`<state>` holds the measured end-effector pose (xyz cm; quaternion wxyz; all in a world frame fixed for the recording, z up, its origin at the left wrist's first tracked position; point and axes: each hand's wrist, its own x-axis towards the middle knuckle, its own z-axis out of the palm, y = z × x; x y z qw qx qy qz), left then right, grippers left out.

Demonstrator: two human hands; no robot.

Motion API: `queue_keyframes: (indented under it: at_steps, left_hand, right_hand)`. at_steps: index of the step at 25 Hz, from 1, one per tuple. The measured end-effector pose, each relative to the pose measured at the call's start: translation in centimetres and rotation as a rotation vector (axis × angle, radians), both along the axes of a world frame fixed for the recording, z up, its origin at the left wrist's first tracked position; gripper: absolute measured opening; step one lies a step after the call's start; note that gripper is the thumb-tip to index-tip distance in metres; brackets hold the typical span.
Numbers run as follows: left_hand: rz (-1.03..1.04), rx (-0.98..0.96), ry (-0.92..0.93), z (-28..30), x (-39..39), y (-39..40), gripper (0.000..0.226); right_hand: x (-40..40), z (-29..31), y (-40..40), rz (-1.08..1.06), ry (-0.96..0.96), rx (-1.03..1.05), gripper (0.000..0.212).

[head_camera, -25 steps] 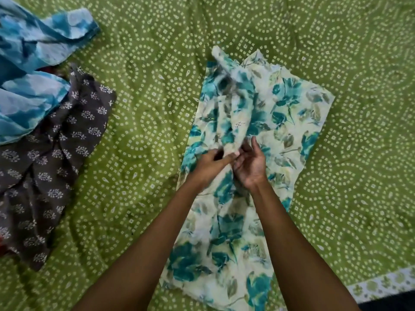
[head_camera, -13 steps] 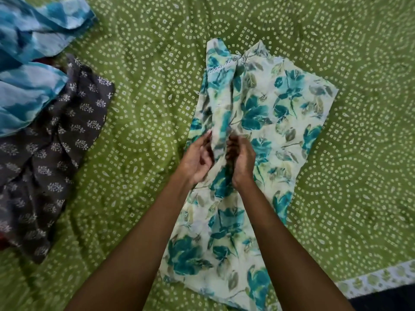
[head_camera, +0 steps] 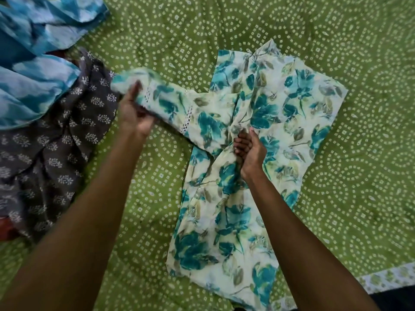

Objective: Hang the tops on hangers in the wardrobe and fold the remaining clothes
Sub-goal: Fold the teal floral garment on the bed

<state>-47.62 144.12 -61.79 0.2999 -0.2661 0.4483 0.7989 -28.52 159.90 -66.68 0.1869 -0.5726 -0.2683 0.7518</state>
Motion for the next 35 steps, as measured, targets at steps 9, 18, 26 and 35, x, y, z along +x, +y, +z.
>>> queue_keyframes:
  at_steps: [9,18,26,35]
  left_hand:
    - [0.047,-0.902,0.191,-4.5,1.3,-7.4,0.030]
    - [-0.498,-1.068,0.962,-1.0,11.6,0.2,0.016]
    - [-0.622,-0.958,0.417,-1.3,18.6,5.8,0.010]
    - [-0.947,-0.753,0.607,-0.8,21.0,8.7,0.044]
  right_hand:
    - [-0.3,0.9,-1.5,0.519,-0.491,0.668,0.024]
    - [6.5,0.3,2.2,-0.174,0.098,-0.231,0.028]
    - [6.7,0.1,2.0,-0.114,0.135,-0.168,0.026]
    - [7.8,-0.3,2.0,0.030,0.229,-0.215,0.035]
